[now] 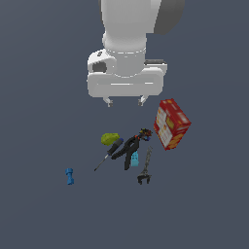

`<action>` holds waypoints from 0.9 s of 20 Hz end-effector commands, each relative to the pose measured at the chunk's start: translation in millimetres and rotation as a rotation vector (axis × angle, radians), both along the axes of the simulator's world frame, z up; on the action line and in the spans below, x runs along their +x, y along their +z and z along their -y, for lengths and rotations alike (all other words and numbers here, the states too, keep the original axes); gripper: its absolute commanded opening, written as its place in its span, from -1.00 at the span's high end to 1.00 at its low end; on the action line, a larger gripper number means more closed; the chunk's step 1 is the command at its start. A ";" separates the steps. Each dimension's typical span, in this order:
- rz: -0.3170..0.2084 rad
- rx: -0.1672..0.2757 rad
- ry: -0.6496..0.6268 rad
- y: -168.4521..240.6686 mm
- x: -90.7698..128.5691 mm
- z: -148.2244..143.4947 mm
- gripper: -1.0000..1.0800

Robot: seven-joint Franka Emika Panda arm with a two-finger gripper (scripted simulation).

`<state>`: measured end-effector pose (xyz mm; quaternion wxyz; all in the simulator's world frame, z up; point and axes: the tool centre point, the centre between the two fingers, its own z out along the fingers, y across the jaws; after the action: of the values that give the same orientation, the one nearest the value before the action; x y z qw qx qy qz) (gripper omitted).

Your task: Pick up a designated object from a clutter of objects.

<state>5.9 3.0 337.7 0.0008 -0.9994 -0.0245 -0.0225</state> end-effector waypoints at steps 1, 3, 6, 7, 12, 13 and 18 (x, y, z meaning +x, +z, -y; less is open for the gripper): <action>0.000 0.000 0.000 0.0 0.0 0.0 -0.92; 0.000 0.002 0.000 -0.3 0.1 -0.7 -0.92; -0.001 0.013 0.001 -1.4 0.4 -4.3 -0.92; -0.001 0.018 0.001 -1.8 0.6 -6.0 -0.92; -0.001 0.028 0.005 -1.8 0.9 -9.2 -0.92; -0.001 0.027 0.004 -2.0 0.8 -9.1 -0.92; -0.003 0.028 -0.027 -12.1 1.1 -5.1 -0.92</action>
<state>7.0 9.7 329.7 0.0144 -0.9995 -0.0165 -0.0220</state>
